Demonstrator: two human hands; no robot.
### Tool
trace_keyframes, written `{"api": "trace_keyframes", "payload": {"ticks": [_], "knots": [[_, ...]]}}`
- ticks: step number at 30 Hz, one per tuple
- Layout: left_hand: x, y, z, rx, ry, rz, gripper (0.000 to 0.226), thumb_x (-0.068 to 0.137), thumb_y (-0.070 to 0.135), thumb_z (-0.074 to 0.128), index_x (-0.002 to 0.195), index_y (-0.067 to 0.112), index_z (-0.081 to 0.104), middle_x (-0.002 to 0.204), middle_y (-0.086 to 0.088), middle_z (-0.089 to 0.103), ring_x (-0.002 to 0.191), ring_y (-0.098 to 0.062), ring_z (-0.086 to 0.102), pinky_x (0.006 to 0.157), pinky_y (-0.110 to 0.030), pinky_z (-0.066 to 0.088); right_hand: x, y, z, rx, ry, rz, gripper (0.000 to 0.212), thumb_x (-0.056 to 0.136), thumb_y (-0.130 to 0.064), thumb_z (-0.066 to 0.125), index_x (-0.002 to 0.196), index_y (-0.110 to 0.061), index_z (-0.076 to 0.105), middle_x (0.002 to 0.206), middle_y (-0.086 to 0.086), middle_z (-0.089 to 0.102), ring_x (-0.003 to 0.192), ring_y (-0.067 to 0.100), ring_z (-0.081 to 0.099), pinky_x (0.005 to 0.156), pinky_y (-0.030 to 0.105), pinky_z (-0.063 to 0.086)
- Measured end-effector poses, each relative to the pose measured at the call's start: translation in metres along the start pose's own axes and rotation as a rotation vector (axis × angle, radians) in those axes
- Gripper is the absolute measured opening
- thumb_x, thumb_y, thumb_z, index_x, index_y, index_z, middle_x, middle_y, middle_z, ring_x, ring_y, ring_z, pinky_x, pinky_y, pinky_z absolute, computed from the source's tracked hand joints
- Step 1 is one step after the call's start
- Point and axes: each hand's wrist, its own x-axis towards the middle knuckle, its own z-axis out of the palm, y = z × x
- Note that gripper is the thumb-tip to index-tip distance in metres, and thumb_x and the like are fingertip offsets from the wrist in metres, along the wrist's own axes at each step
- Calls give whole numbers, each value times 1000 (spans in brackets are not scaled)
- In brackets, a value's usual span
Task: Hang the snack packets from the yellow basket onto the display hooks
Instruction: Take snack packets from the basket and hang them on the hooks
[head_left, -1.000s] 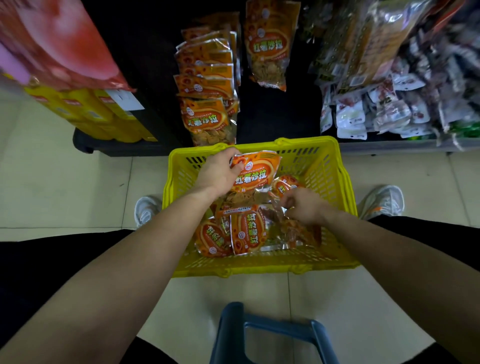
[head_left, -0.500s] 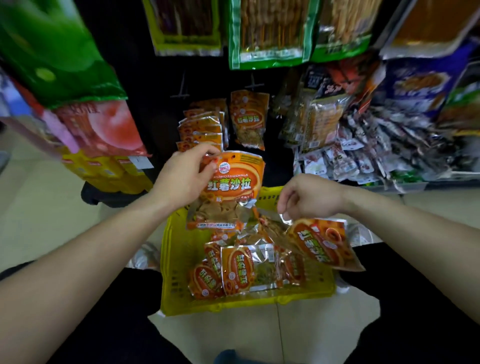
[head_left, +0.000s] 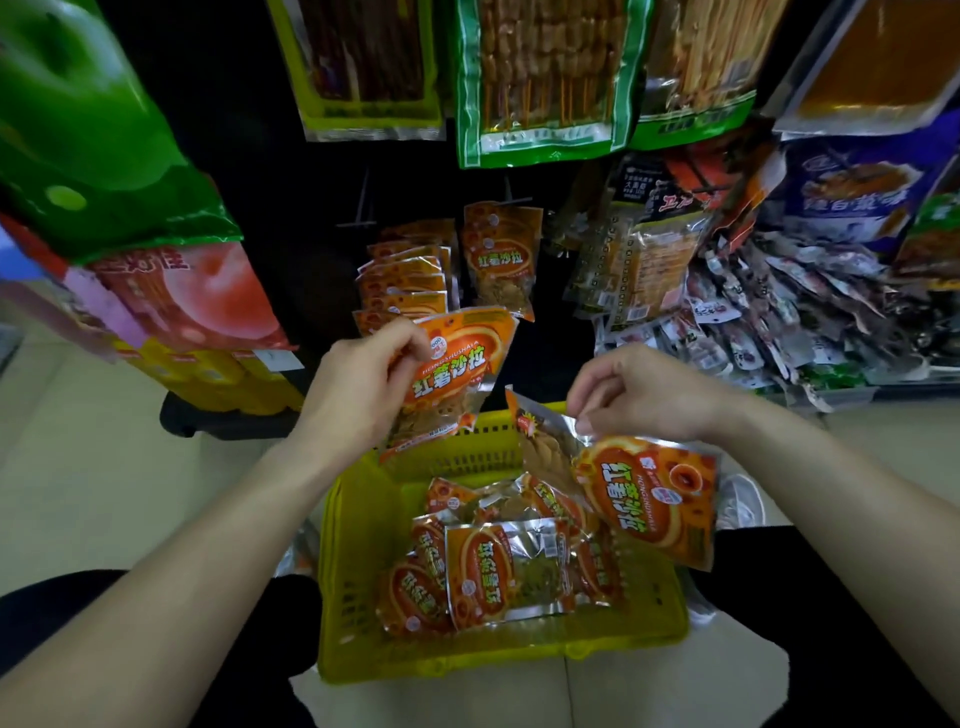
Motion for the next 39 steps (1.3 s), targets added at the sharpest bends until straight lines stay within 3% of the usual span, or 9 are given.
{"api": "trace_keyframes", "payload": {"ticks": [2,5,10,13,18,23,30,35,39], "knots": [[3,-1,7,-11,-43,-11,15,96,28,63,94,41,55,89,19,64,80,3,63,58,-7,43,8,2,1,7,-3,-6,12,80,-6,80,86,-15,74,74,6,75,74,17,74,66,21,56],[7,3,22,-35,-113,-23,14,96,31,64,106,39,59,100,11,69,93,-13,67,71,-30,55,21,1,2,14,-19,-22,12,80,-10,82,86,-17,75,75,4,76,75,17,74,69,24,59],[10,12,41,-82,-241,-11,21,94,37,66,111,44,58,104,3,70,94,-19,66,75,-41,56,39,-3,6,2,-66,-30,13,78,-10,83,84,-18,76,74,3,76,75,18,74,73,31,59],[13,12,42,-94,-314,-3,37,84,60,66,116,46,56,109,4,71,101,-20,65,84,-43,54,45,-5,9,-2,-73,-37,13,78,-11,84,85,-18,76,74,4,76,76,19,74,78,38,60],[14,19,42,5,-406,115,61,72,74,57,123,40,62,113,7,73,105,-15,66,89,-40,53,46,-10,13,5,-78,-60,15,77,-10,83,85,-19,75,75,2,76,73,14,74,69,21,55],[8,26,44,16,-399,177,25,83,50,71,95,29,77,90,11,76,85,-9,70,78,-35,54,40,-12,14,27,-133,-73,15,79,-9,81,90,-16,75,80,5,77,77,18,75,72,23,58],[8,21,42,66,-406,125,18,84,50,72,86,32,75,85,16,73,84,-5,67,76,-35,54,34,-10,4,48,-131,-24,9,83,-28,79,91,-25,76,81,7,76,67,16,68,62,26,50],[14,3,38,54,-307,-30,15,82,44,77,73,37,68,81,21,67,84,-5,65,72,-30,50,32,3,-25,264,-107,97,61,69,-69,68,103,-18,74,102,11,75,96,29,72,85,42,57],[19,-9,34,14,-242,-135,20,82,44,77,67,44,65,83,17,70,83,-5,64,75,-37,54,35,12,-28,248,-8,79,42,72,-44,84,106,-23,74,105,4,76,95,21,74,80,36,60]]}}
